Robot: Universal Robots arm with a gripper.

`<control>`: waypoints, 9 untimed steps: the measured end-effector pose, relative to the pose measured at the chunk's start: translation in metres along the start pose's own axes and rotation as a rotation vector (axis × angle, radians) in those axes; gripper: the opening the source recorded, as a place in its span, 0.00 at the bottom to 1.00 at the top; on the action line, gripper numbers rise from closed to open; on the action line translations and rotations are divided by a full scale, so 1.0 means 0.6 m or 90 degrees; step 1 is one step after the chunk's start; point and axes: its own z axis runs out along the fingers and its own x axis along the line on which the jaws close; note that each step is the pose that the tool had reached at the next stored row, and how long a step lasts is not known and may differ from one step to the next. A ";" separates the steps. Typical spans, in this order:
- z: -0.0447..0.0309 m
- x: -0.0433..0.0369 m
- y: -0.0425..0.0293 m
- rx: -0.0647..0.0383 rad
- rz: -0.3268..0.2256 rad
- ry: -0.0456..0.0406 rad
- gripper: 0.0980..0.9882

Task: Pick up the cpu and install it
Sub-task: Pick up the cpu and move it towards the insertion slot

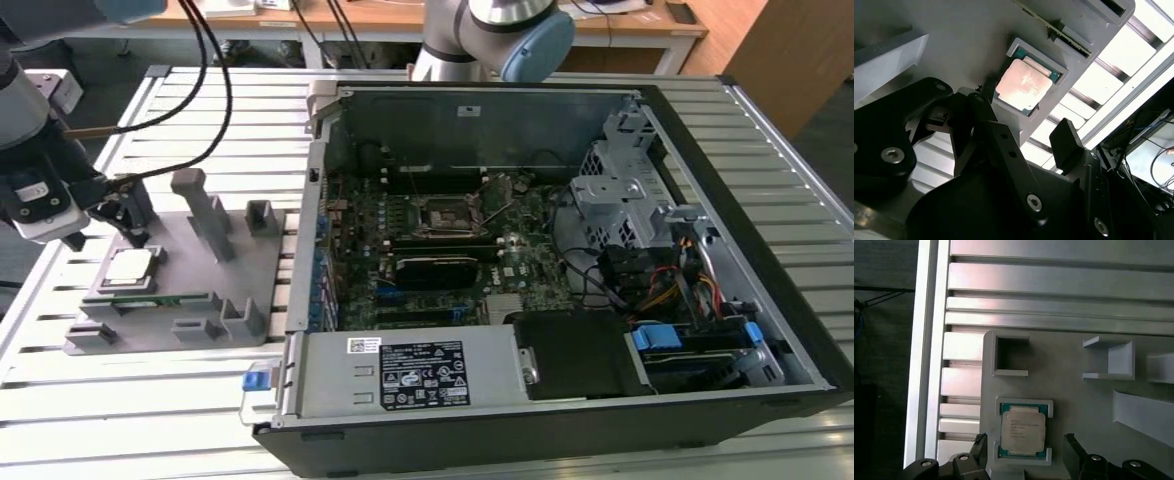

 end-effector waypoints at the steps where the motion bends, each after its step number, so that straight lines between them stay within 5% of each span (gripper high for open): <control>1: 0.002 0.000 0.000 0.000 0.000 0.0000 0.68; 9: 0.015 0.000 -0.001 0.000 0.000 -0.0006 0.68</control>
